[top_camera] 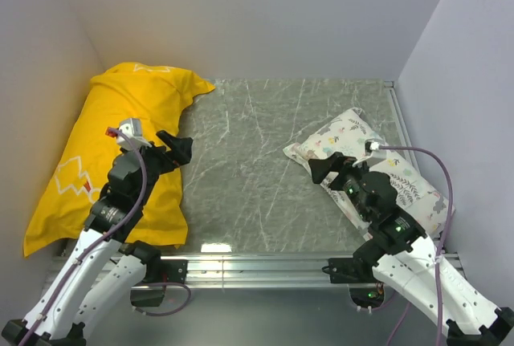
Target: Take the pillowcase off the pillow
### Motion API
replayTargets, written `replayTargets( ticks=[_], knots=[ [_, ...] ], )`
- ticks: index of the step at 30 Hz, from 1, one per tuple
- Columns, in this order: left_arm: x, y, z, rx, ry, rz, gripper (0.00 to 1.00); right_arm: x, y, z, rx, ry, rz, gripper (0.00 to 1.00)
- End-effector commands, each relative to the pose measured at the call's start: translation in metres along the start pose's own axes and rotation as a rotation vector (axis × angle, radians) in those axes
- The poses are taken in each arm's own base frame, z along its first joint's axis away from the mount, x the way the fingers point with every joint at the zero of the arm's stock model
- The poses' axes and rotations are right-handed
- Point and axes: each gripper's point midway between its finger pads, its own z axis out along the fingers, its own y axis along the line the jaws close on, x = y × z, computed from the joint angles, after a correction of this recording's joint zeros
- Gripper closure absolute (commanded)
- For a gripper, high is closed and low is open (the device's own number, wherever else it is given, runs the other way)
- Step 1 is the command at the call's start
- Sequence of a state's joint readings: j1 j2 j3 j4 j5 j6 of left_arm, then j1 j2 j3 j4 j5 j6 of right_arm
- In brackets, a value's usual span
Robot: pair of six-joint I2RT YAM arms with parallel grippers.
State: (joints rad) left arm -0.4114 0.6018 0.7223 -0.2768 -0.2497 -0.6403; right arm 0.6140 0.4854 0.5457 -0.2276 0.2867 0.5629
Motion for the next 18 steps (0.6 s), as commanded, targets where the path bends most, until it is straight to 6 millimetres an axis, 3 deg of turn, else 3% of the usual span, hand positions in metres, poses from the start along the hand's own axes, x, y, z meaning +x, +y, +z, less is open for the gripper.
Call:
replayTargets(
  ticks=[1, 5, 10, 11, 13, 14, 15, 16, 17, 18],
  knots=[
    [-0.016, -0.002, -0.001, -0.022, -0.037, 0.007, 0.01, -0.008, 0.014, 0.005, -0.042, 0.002, -0.034, 0.0],
    [-0.02, 0.009, 0.001, -0.094, -0.052, 0.009, 0.01, -0.007, 0.03, 0.015, -0.083, 0.048, -0.061, 0.0],
    [-0.028, 0.012, 0.0, -0.145, -0.048, 0.01, 0.01, -0.015, 0.055, 0.044, -0.114, 0.069, -0.059, 0.0],
    [-0.03, 0.011, 0.0, -0.148, -0.044, 0.022, 0.01, -0.005, 0.056, 0.058, -0.099, 0.109, -0.065, 0.0],
    [-0.039, 0.015, 0.0, -0.202, -0.058, 0.025, 0.01, -0.018, 0.08, 0.073, -0.152, 0.1, -0.059, 0.0],
    [-0.038, 0.022, -0.003, -0.243, -0.044, 0.026, 0.01, -0.003, 0.081, 0.092, -0.139, 0.152, -0.077, 0.0],
    [-0.05, 0.02, -0.006, -0.262, -0.067, 0.025, 0.01, -0.02, 0.101, 0.103, -0.175, 0.129, -0.073, 0.0],
    [-0.056, 0.029, -0.007, -0.323, -0.089, 0.033, 0.01, -0.018, 0.11, 0.113, -0.199, 0.155, -0.08, 0.0],
    [-0.057, 0.038, -0.011, -0.376, -0.083, 0.052, 0.01, 0.004, 0.109, 0.136, -0.183, 0.221, -0.102, 0.0],
    [-0.068, 0.04, -0.015, -0.41, -0.11, 0.057, 0.01, -0.019, 0.133, 0.15, -0.231, 0.17, -0.096, 0.0]
  ],
)
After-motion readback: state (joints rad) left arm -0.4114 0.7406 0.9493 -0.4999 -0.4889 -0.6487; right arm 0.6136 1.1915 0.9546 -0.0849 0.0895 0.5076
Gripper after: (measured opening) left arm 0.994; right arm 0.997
